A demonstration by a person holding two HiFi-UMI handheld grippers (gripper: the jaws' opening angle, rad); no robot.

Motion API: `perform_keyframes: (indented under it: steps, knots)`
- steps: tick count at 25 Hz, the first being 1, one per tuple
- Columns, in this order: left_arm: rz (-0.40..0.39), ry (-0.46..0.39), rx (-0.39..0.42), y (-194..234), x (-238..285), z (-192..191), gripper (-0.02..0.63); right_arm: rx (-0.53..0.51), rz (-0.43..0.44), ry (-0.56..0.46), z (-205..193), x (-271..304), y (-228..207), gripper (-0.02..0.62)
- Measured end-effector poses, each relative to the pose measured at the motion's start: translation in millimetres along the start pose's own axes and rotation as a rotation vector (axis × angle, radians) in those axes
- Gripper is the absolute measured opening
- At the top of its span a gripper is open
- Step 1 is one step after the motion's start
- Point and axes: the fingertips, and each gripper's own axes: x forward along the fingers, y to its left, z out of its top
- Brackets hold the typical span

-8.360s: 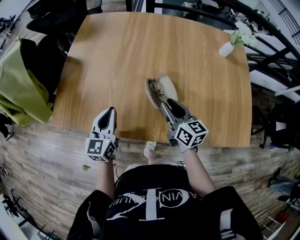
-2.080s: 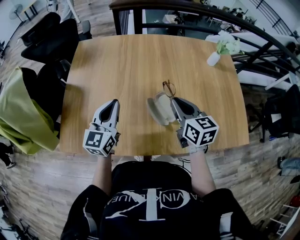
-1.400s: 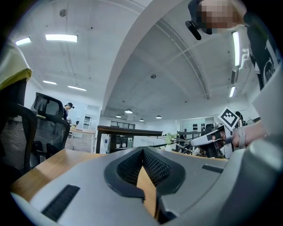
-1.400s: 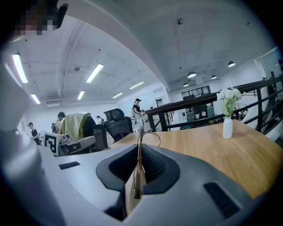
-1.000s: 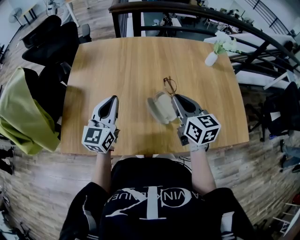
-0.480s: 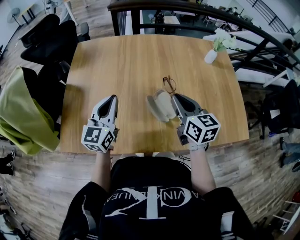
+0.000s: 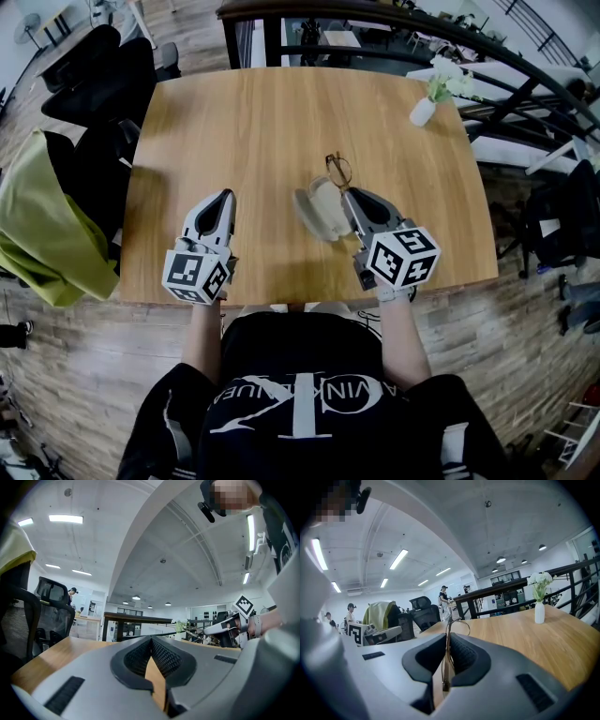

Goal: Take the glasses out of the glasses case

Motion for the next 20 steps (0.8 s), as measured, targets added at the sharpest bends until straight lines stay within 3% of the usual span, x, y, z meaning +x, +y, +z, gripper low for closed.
perform_keyframes:
  steps: [20]
  knots:
    - [-0.001,0.007,-0.005,-1.1,3.6,-4.0,0.015,0.012,0.004,-0.003,-1.1,-0.7,-2.8,0.04]
